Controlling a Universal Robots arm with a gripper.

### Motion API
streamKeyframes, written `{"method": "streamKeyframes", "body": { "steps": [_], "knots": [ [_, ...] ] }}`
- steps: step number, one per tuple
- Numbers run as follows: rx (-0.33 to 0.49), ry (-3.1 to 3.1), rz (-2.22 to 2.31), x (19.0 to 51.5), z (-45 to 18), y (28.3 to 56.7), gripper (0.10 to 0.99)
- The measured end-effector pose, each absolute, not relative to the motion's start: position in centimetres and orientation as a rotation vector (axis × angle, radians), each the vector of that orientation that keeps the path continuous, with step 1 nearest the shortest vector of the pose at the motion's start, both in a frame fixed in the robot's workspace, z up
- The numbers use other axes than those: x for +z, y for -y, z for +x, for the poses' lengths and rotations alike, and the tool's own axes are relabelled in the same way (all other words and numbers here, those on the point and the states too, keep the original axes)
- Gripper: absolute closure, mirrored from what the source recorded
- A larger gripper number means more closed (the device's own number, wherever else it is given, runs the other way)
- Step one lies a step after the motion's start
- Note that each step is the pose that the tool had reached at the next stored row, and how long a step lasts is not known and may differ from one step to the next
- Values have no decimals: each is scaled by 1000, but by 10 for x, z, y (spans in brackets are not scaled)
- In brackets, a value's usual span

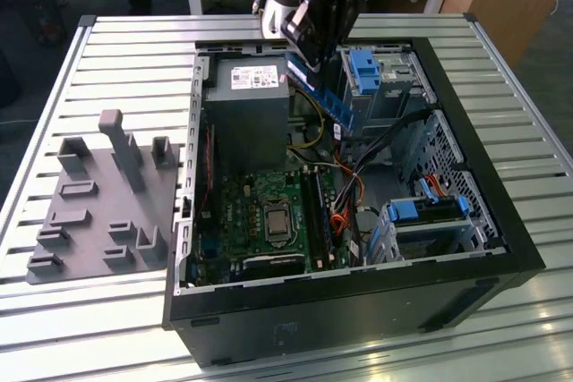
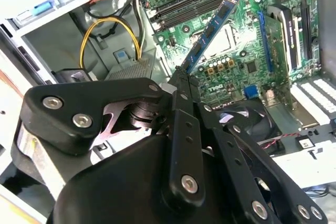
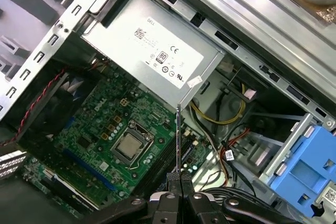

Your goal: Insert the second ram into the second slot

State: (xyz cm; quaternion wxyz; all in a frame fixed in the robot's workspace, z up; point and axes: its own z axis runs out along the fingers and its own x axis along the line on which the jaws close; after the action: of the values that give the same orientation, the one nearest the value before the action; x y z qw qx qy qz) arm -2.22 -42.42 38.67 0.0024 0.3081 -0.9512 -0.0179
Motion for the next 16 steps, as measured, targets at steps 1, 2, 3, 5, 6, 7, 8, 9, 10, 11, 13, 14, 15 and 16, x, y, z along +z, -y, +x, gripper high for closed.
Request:
{"method": "streamKeyframes", "body": {
  "steps": [1, 2, 3, 5, 6, 7, 8, 9, 10, 11, 13, 14, 15, 16],
  "knots": [
    [-56, 2987, 955, 387, -22, 424, 973],
    [-56, 2991, 944, 387, -22, 424, 973],
    [-56, 2995, 932, 387, -22, 424, 973],
    [-56, 3002, 910, 387, -22, 424, 973],
    [-56, 3005, 901, 387, -22, 424, 973],
    [-56, 3008, 892, 387, -22, 424, 973],
    [-56, 3010, 885, 387, -22, 424, 973],
    [-57, 3012, 878, 387, -22, 425, 973],
    [-56, 3014, 872, 387, -22, 425, 973],
    [-56, 3016, 866, 386, -22, 425, 973],
    [-56, 3019, 856, 386, -22, 427, 973],
    [-56, 3020, 851, 386, -22, 427, 973],
    [-56, 3021, 846, 386, -22, 428, 973],
    [-56, 3023, 839, 386, -22, 429, 973]
  ]
}}
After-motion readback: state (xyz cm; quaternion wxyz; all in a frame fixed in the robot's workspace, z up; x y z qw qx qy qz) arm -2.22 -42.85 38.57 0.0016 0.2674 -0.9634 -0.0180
